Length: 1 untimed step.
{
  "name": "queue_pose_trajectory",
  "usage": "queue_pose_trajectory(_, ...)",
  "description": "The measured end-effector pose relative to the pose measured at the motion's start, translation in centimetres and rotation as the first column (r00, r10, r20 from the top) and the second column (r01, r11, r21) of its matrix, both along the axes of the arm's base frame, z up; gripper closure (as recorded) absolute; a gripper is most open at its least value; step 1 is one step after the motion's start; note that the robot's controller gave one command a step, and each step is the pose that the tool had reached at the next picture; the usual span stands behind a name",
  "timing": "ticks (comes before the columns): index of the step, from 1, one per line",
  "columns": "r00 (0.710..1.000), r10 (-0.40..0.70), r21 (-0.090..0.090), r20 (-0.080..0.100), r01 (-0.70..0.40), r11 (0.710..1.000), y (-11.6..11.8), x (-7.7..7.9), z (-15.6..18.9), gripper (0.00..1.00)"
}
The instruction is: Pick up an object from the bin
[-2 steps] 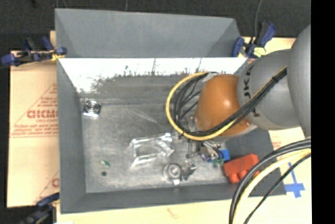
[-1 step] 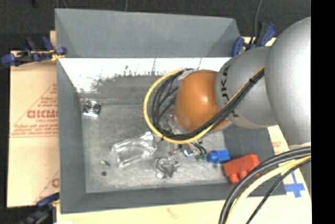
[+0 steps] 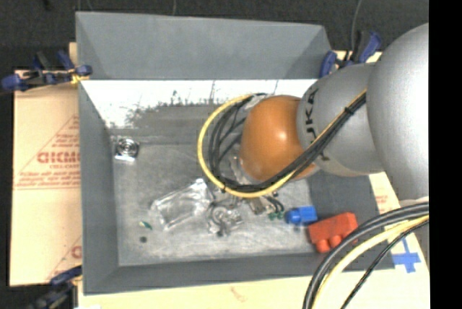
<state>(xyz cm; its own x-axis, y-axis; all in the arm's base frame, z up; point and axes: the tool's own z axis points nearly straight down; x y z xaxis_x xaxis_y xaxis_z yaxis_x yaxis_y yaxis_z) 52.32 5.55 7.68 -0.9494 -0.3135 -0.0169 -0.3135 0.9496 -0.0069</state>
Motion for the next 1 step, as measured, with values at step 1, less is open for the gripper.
queue_pose_trajectory(1, 0.950, 0.313, -0.001, -0.008, -0.313, 0.950, 0.78, 0.78, 15.49, 1.00)
